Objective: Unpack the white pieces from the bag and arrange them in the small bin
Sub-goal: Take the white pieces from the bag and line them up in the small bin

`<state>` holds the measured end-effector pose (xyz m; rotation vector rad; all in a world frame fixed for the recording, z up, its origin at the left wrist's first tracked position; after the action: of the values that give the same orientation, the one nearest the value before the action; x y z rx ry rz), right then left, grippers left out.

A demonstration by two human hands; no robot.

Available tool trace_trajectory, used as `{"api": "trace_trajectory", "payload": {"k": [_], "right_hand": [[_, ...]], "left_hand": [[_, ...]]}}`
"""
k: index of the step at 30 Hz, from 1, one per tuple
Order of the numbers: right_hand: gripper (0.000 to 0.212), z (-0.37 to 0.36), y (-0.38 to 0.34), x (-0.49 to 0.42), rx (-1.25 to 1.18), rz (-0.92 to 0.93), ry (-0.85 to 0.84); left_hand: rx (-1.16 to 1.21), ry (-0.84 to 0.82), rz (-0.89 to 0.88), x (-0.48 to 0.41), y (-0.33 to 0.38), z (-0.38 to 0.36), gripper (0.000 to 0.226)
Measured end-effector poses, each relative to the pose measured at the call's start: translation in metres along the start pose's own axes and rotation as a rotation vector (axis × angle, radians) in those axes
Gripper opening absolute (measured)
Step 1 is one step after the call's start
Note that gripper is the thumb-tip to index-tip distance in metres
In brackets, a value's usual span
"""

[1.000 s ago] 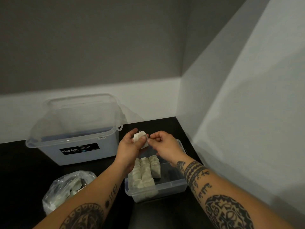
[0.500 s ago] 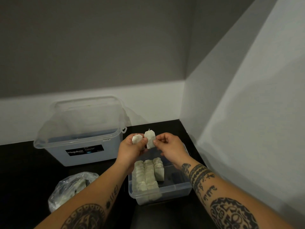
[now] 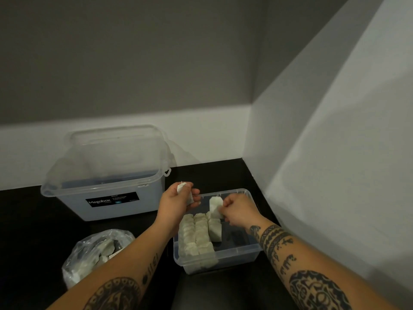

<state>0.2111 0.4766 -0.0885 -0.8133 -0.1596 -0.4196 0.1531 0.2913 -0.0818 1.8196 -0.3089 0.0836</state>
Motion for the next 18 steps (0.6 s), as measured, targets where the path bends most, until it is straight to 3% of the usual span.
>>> {"api": "trace_trajectory", "payload": {"k": [3, 6, 8, 11, 18], "right_hand": [[0.022, -0.018, 0.011, -0.005, 0.314, -0.052, -0.148], [0.03, -0.032, 0.019, -0.006, 0.384, -0.084, -0.26], [0.029, -0.039, 0.023, -0.008, 0.348, -0.149, -0.29], [0.011, -0.046, 0.027, -0.01, 0.334, -0.315, -0.279], [0.021, -0.051, 0.033, -0.015, 0.235, -0.406, -0.256]], "left_hand": [[-0.004, 0.001, -0.015, 0.001, -0.001, 0.0, 0.016], [-0.008, 0.0, -0.024, 0.002, -0.002, -0.001, 0.015], [-0.017, -0.003, -0.03, 0.003, -0.002, 0.0, 0.015], [-0.024, -0.008, -0.042, 0.004, -0.002, 0.0, 0.016], [-0.031, -0.005, -0.043, 0.004, -0.001, 0.0, 0.015]]}}
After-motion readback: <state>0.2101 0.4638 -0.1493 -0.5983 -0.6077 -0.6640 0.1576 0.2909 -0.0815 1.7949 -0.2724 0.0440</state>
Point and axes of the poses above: each hand's wrist, its own x-axis away from the middle knuckle, its own z-axis out of the back of the hand, y = z × x, the point moved 5 cm from there along -x, towards the middle knuckle, and after that the axes turned 6 degrees about x, right-handed, at the moved point
